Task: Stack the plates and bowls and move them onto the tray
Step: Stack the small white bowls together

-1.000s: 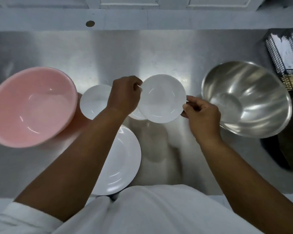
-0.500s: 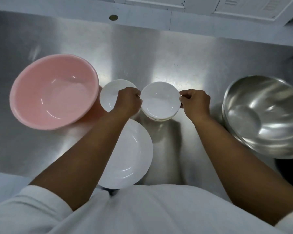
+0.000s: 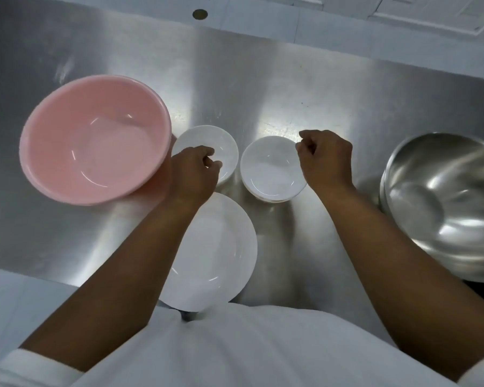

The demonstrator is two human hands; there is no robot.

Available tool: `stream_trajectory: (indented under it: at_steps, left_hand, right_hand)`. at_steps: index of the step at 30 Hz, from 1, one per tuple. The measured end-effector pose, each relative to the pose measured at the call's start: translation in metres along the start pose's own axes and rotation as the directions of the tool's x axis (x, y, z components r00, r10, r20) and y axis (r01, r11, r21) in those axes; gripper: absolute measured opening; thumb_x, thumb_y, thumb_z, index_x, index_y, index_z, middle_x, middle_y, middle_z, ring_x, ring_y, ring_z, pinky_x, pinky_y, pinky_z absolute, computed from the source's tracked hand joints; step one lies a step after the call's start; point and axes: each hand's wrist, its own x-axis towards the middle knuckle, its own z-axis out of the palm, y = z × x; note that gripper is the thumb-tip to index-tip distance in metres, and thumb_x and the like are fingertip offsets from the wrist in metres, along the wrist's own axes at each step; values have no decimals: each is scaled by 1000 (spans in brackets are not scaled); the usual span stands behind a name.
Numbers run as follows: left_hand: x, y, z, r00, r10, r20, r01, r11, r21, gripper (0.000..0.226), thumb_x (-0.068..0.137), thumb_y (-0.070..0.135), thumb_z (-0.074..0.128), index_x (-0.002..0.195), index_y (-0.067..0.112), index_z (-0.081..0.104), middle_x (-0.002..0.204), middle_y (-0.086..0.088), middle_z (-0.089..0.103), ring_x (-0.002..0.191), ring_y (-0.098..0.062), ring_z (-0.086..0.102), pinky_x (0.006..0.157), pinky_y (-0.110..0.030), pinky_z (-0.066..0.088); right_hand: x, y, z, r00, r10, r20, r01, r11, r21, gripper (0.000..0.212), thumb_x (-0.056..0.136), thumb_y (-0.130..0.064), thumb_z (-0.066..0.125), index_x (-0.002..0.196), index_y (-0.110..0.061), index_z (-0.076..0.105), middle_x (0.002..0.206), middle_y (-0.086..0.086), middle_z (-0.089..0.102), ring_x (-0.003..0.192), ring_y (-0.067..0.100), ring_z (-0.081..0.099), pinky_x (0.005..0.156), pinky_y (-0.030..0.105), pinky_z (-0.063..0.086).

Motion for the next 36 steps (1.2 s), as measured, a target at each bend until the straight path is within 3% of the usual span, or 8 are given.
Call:
stream_trajectory:
  at_steps: [4,7,11,14,19,22,26,36]
  left_hand:
    - [-11,-36,-16,992,-109,-61,110,994,24,37,87,27,65,119,10,67,99,-7,75,106,-25,65,99,-31,44]
    - [-17,-48,-20,990,-130,-50,135,986,99,31,87,24,61,113,7,67,106,-12,73,104,-33,65,93,-39,51]
    - [-20,-53,-14,987,-160,-21,161,979,125,36,88,26,55,121,14,61,108,-6,71,103,-30,64,89,-38,52]
    - [-18,-53,-6,972,-236,3,233,962,142,23,90,29,57,105,14,65,96,-6,72,95,-30,66,82,-38,54]
    - [-13,-44,-2,970,-238,-38,240,969,60,14,89,26,58,86,14,64,86,-6,70,86,-28,65,78,-37,53]
    - [-8,-33,-7,981,-165,-100,161,986,-51,15,86,23,59,96,12,61,78,5,61,77,-19,57,71,-27,41]
    - [-4,-13,-17,982,-42,-183,21,993,-112,11,88,22,60,80,15,55,64,13,51,64,-8,49,65,-22,32]
    - [-13,38,5,983,167,-75,-174,979,-105,26,90,15,58,114,11,65,72,1,63,73,-18,58,76,-26,46]
  right_hand:
    - [22,-31,28,976,-182,120,186,982,-24,25,93,-20,61,114,-12,72,104,9,72,101,25,66,86,21,42]
    - [35,-52,57,933,-258,252,280,958,-54,32,94,-25,60,122,-14,68,114,8,72,106,25,66,96,27,46]
    - [43,-68,86,904,-197,381,249,964,-93,32,92,-27,60,121,-14,68,119,9,71,115,30,63,101,37,49]
    - [46,-68,97,898,-176,404,260,952,-164,26,92,-21,57,111,-12,70,110,11,73,107,34,65,93,36,53]
    - [53,-65,98,928,-230,293,275,954,-120,30,88,-9,51,107,-16,73,104,8,75,98,29,67,80,23,46]
    - [59,-65,81,937,-283,204,301,952,-60,30,88,-8,49,104,-13,74,92,6,75,89,26,66,79,25,49]
    - [55,-62,46,944,-323,63,323,946,8,21,85,-9,51,91,-5,71,75,6,67,74,27,58,74,32,49]
    - [-8,-7,-19,990,-86,-110,93,994,61,21,85,-11,59,100,-12,74,78,11,74,76,30,65,79,32,49]
